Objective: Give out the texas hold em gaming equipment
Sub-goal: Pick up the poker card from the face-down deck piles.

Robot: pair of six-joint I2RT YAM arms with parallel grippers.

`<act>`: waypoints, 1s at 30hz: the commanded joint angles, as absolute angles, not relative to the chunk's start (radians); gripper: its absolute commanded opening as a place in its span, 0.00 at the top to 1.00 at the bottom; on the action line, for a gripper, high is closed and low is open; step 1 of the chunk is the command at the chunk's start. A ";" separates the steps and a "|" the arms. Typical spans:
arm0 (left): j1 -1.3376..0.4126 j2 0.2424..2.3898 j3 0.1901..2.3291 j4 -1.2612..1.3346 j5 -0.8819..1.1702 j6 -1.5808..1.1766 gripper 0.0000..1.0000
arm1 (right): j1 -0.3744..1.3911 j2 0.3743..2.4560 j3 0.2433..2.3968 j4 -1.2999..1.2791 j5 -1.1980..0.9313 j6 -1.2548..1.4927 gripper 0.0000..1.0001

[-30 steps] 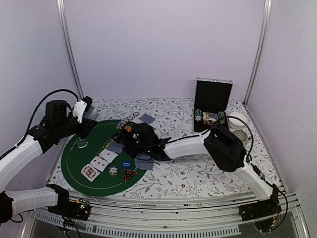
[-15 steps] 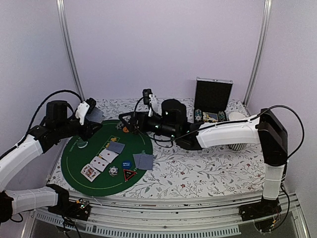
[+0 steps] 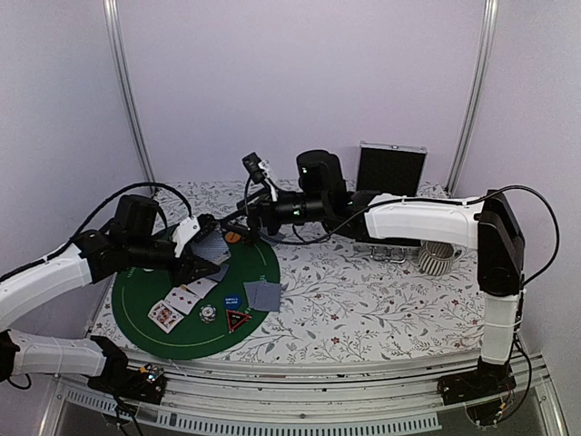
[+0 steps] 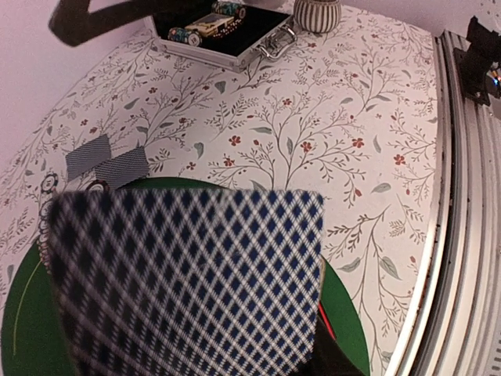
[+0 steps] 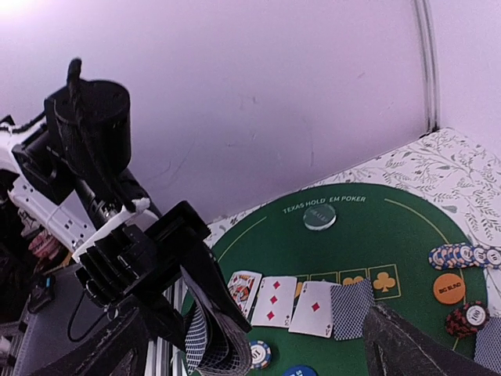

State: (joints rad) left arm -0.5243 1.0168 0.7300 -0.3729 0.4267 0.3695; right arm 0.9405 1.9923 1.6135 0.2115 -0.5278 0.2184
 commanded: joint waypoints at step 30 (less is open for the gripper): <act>-0.542 1.003 0.724 -0.376 0.364 0.382 0.65 | 0.987 2.089 1.842 -0.126 -0.490 0.072 0.65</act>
State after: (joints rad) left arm -0.5304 1.0183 0.7273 -0.3836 0.3721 0.3744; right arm 0.9947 2.1376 1.8389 -0.1051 -0.4843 0.0669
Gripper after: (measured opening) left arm 0.354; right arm 0.361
